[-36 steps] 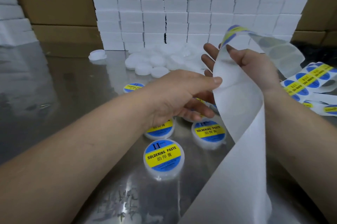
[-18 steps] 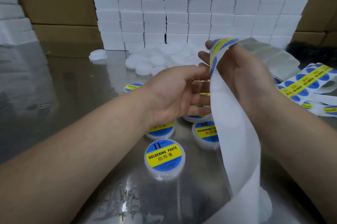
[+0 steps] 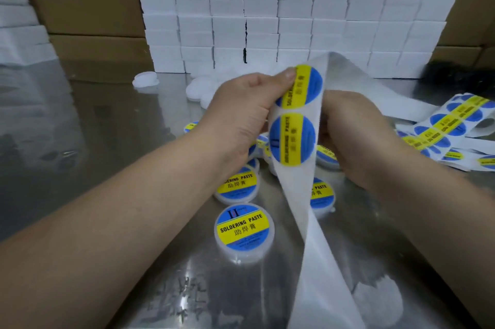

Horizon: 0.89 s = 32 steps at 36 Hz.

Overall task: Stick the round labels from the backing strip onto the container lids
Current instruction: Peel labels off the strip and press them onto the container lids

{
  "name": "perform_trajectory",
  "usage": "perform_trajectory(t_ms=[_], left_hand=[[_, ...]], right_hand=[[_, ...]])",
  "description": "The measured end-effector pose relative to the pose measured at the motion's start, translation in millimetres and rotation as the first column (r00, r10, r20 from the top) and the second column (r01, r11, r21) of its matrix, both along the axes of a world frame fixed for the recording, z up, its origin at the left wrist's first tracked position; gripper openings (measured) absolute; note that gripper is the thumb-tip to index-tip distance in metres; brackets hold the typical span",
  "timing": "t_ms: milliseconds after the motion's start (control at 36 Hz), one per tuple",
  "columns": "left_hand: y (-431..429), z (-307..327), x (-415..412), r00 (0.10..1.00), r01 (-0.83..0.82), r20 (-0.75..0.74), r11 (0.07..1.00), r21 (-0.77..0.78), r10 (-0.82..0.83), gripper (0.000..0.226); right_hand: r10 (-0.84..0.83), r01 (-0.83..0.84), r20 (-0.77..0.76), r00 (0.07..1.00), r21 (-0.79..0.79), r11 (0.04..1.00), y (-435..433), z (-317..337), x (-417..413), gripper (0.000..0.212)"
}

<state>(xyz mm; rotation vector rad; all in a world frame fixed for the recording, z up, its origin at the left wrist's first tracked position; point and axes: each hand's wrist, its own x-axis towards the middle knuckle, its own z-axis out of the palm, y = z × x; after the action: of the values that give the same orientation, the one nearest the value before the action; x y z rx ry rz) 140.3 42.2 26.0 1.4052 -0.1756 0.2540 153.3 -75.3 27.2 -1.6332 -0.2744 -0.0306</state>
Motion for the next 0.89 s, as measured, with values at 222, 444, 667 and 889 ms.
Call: perform_trajectory(t_ms=[222, 444, 667, 889], left_hand=[[11.9, -2.8, 4.9, 0.913, -0.406, 0.125, 0.894, 0.191, 0.388, 0.038], [15.2, -3.2, 6.8, 0.863, -0.505, 0.152, 0.827, 0.247, 0.481, 0.047], [22.1, 0.7, 16.0, 0.887, -0.456, -0.002, 0.879, 0.141, 0.461, 0.038], [39.4, 2.2, 41.9, 0.876, -0.431, -0.023, 0.802, 0.412, 0.483, 0.021]], right_hand=[[0.241, -0.228, 0.143, 0.96, -0.1, 0.969, 2.7, -5.6, -9.5, 0.037], [0.38, -0.347, 0.117, 0.918, -0.233, 0.909, 0.5, -10.2, -14.2, 0.015], [-0.177, 0.178, 0.102, 0.979, 0.007, 0.984, -6.3, -7.7, -0.6, 0.008], [-0.355, 0.359, 0.081, 0.931, -0.04, 0.933, -9.4, -10.5, 8.5, 0.011]])
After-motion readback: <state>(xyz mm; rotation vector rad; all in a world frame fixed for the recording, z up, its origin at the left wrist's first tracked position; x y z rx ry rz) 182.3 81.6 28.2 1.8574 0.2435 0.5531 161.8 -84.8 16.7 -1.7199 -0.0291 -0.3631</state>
